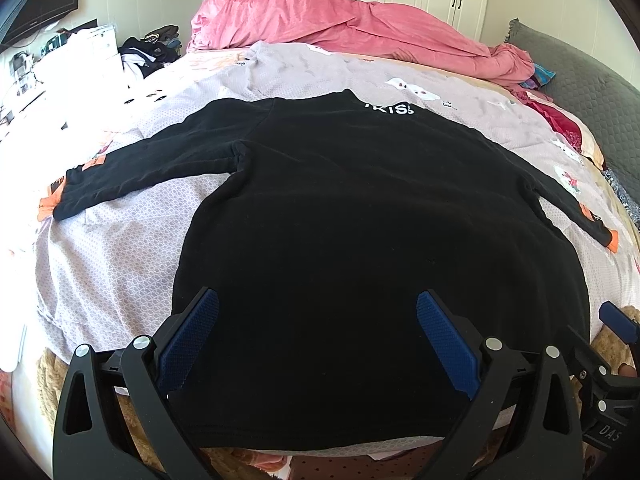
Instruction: Fold small clothes
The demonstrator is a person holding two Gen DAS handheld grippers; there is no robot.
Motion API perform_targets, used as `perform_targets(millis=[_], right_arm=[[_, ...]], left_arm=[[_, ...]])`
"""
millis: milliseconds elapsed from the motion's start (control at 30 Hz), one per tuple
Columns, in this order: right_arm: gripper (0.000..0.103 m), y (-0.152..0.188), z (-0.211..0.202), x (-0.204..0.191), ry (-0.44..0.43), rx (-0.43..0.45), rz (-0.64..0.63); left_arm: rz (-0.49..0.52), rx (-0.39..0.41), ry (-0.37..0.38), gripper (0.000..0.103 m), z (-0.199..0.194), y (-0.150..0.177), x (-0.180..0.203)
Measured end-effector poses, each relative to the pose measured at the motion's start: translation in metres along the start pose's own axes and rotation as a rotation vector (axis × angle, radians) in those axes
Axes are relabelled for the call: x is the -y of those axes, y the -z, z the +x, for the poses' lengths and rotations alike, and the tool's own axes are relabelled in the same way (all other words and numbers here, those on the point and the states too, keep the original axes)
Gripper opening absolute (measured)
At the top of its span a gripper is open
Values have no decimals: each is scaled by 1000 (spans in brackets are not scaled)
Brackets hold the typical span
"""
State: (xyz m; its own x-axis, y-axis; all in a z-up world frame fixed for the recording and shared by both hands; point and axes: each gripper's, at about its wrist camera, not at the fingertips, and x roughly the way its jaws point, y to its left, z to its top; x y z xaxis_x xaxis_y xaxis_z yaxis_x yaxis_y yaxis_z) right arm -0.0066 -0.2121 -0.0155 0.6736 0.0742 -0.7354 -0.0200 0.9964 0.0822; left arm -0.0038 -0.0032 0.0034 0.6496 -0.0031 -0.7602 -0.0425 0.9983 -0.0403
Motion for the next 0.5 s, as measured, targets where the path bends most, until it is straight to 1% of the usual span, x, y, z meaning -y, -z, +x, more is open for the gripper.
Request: perform_targets(millis=[500], right_arm=[[95, -2, -3, 3, 2, 8, 8]], left_arm=[[7, 4, -4, 99, 0, 0, 0]])
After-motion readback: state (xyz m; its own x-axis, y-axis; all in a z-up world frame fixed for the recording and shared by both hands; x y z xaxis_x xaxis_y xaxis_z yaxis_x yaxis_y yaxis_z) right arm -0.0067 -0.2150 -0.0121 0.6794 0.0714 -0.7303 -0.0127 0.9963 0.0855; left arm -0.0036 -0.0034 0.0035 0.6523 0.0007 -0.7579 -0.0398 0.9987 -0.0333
